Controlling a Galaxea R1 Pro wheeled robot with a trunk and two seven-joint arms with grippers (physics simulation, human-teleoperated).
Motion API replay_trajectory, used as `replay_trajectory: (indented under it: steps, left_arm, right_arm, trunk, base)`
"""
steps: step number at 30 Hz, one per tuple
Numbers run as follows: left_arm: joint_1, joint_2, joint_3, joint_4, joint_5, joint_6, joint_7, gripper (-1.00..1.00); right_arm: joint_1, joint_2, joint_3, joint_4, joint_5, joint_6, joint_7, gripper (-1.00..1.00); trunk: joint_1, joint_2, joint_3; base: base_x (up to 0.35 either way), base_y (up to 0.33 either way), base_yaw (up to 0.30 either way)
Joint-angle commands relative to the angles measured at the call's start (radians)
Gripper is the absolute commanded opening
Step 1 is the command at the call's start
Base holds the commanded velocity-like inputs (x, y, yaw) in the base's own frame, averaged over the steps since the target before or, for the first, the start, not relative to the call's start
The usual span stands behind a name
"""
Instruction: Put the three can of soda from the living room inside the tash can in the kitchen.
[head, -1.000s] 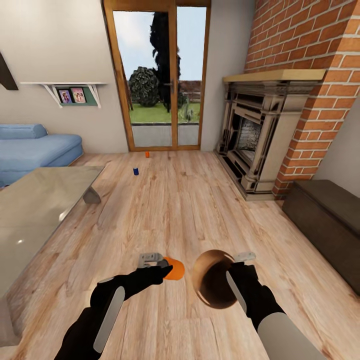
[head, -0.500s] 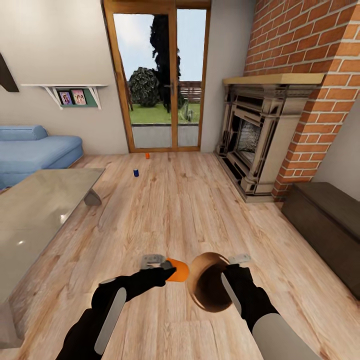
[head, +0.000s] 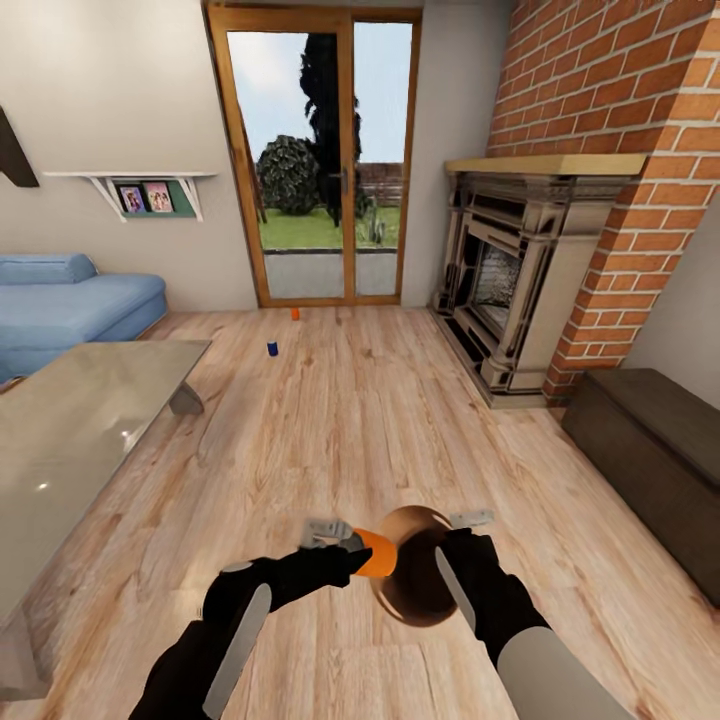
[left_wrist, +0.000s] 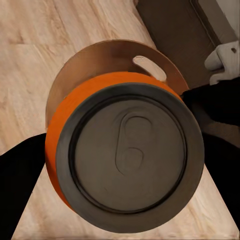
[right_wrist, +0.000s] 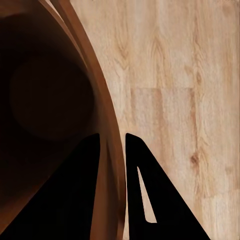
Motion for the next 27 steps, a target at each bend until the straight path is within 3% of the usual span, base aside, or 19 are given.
replay_trajectory:
  steps: [1, 9, 13, 22, 27]
  left_arm:
    - [0.0, -0.001, -0.003, 0.005, 0.0, -0.001, 0.0, -1.0]
    - [0.0, -0.006, -0.025, 0.054, -0.003, -0.012, 0.006, -1.0]
    - [0.0, -0.008, -0.035, 0.103, -0.005, -0.066, 0.011, -1.0]
    - [0.0, -0.009, -0.047, 0.155, -0.005, -0.11, 0.016, -1.0]
    - [0.0, -0.01, -0.06, 0.216, -0.004, -0.193, 0.044, -1.0]
  right_arm:
    - [0.0, 0.002, 0.0, -0.001, 0.001, -0.001, 0.003, -1.0]
    - [0.0, 0.026, 0.016, 0.0, 0.0, -0.001, 0.003, -1.0]
    - [0.0, 0.036, 0.037, 0.016, -0.003, -0.001, 0.003, -1.0]
    - [0.0, 0.055, 0.051, 0.033, -0.006, -0.001, 0.003, -1.0]
    - [0.0, 0.055, 0.06, 0.035, -0.008, 0.0, 0.006, -1.0]
  trunk:
    - [0.0, 0.0, 0.0]
    - [0.0, 0.0, 0.0]
    - [0.0, 0.0, 0.0]
    - [0.0, 0.0, 0.0]
    - [0.0, 0.0, 0.0]
  base:
    - [0.0, 0.0, 0.0]
    - [0.0, 0.0, 0.0]
    - [0.0, 0.0, 0.0]
    - [0.0, 0.0, 0.0]
    - [0.0, 0.0, 0.0]
